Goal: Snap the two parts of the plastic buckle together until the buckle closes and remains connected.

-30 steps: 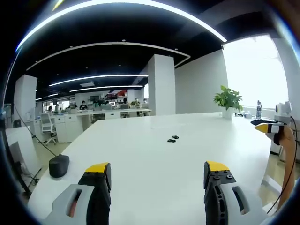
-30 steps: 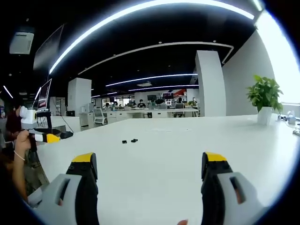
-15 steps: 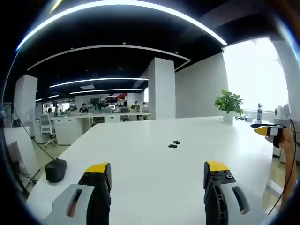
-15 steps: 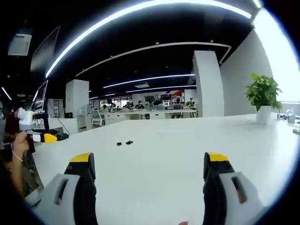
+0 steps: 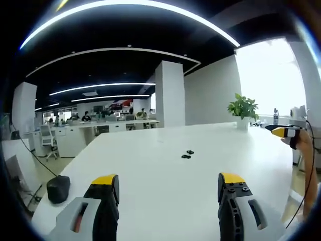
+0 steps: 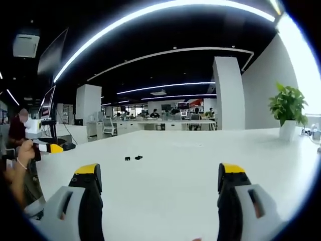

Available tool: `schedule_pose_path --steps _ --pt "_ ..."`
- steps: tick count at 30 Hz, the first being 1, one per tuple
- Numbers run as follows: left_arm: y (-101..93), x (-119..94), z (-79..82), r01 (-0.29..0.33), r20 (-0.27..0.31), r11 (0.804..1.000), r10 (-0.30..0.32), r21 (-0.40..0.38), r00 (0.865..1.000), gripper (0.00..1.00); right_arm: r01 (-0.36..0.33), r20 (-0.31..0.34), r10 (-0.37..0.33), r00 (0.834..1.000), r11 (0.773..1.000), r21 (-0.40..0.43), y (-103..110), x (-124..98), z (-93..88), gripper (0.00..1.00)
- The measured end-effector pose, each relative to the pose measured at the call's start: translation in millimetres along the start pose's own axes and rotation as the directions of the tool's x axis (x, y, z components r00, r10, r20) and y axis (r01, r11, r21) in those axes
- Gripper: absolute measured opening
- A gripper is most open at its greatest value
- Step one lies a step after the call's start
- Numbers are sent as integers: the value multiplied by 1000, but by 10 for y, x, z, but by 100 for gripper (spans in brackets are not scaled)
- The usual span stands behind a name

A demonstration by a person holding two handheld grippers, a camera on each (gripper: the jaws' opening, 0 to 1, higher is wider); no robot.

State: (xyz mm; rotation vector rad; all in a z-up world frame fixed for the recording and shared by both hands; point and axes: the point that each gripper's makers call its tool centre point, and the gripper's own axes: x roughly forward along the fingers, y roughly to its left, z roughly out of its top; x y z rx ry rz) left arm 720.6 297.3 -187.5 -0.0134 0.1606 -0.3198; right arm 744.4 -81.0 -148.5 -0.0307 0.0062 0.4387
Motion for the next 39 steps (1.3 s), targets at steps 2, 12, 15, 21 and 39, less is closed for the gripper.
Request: schedule_pose_path --steps 2,12,15,21,39 --pt "-7 3 16 9 -1 1000 -9 3 1000 82 3 -6 -3 1000 1000 -12 -23 -3 8 97" --pt "-94 43 125 60 29 998 -60 3 998 82 -35 -7 35 999 999 -7 -27 -2 7 97" --pt "-116 65 109 69 5 998 -69 5 998 82 -32 -12 32 999 999 -2 -37 7 -2 97" --pt "-160 125 145 90 10 996 -90 9 996 82 -35 -7 35 999 999 13 -26 30 -11 96" --pt "-156 421 83 138 9 990 -138 -37 990 81 -70 -4 70 998 998 7 51 93 -22 97"
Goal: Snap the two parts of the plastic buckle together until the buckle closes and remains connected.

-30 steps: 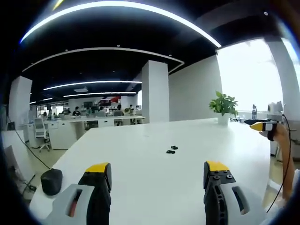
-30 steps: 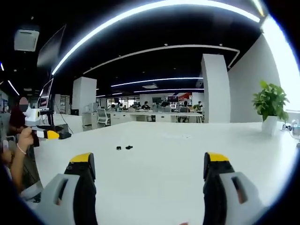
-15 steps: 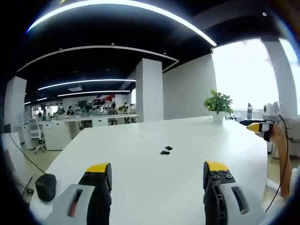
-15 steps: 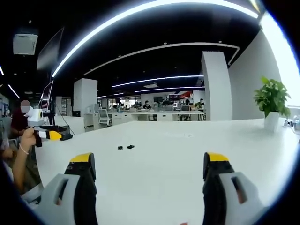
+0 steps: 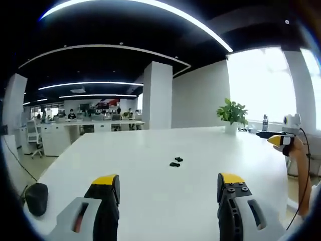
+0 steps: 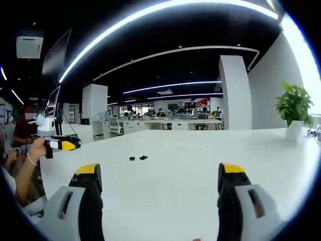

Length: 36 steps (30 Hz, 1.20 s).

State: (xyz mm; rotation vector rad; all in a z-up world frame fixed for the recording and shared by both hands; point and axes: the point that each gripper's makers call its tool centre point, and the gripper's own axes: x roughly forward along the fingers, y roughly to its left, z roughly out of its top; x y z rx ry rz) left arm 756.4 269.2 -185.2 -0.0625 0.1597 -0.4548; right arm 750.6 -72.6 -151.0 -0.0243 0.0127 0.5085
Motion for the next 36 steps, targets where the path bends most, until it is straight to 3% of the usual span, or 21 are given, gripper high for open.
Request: schedule_pose_path --steps 25,36 --pt "-116 421 75 92 -3 996 -92 -16 996 80 -13 26 14 1000 1000 -20 64 -43 99 97" --pt "-71 563 7 81 -9 996 -81 -37 997 80 -20 33 20 999 1000 -19 80 -50 112 97"
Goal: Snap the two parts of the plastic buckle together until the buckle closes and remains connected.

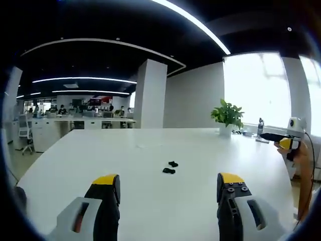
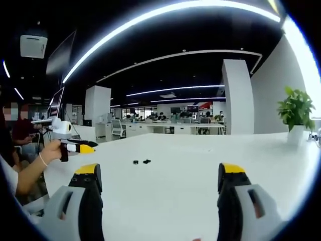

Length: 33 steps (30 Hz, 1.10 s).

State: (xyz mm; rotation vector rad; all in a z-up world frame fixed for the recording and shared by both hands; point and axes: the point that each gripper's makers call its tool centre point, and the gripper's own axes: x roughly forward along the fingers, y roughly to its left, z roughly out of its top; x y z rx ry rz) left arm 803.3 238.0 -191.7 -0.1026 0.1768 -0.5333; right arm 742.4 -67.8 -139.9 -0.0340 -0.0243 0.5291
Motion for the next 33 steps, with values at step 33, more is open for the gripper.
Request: schedule_pose_path --steps 33 --pt "-57 523 120 44 -39 998 -42 49 998 78 -6 -4 7 1000 1000 26 37 24 -52 96"
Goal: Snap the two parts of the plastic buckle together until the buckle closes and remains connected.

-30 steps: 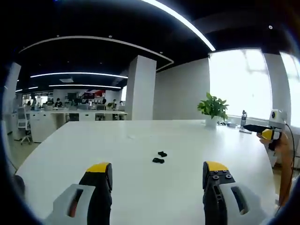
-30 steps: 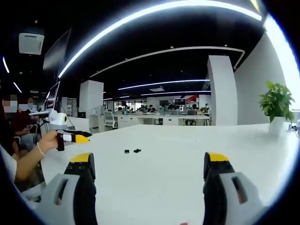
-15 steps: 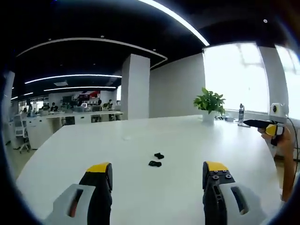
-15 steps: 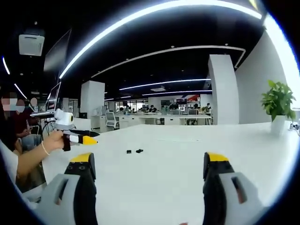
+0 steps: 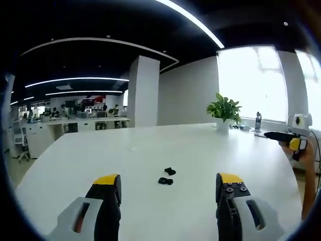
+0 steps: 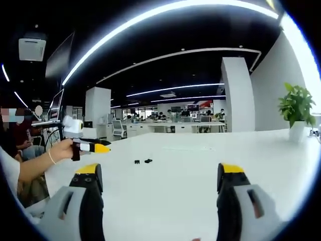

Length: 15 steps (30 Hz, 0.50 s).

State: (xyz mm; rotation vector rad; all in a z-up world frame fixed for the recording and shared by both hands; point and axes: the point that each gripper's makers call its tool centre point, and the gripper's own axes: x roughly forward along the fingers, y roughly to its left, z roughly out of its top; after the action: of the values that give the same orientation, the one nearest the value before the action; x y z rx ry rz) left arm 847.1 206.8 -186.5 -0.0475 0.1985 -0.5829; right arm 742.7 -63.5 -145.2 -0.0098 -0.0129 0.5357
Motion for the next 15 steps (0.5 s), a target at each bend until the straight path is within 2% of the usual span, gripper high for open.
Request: schedule_pose_path --steps 4,7,15 --pt "-8 61 18 9 6 1000 -8 -10 1000 78 -1 -6 1 1000 1000 3 5 4 -19 95" --pt "5 121 12 12 -7 1000 -12 15 1000 78 -2 -7 2 1000 1000 3 6 6 -16 95" --pt "35 264 -21 29 -31 999 -28 17 999 77 1 -3 -1 1000 1000 11 -1 -24 -28 95"
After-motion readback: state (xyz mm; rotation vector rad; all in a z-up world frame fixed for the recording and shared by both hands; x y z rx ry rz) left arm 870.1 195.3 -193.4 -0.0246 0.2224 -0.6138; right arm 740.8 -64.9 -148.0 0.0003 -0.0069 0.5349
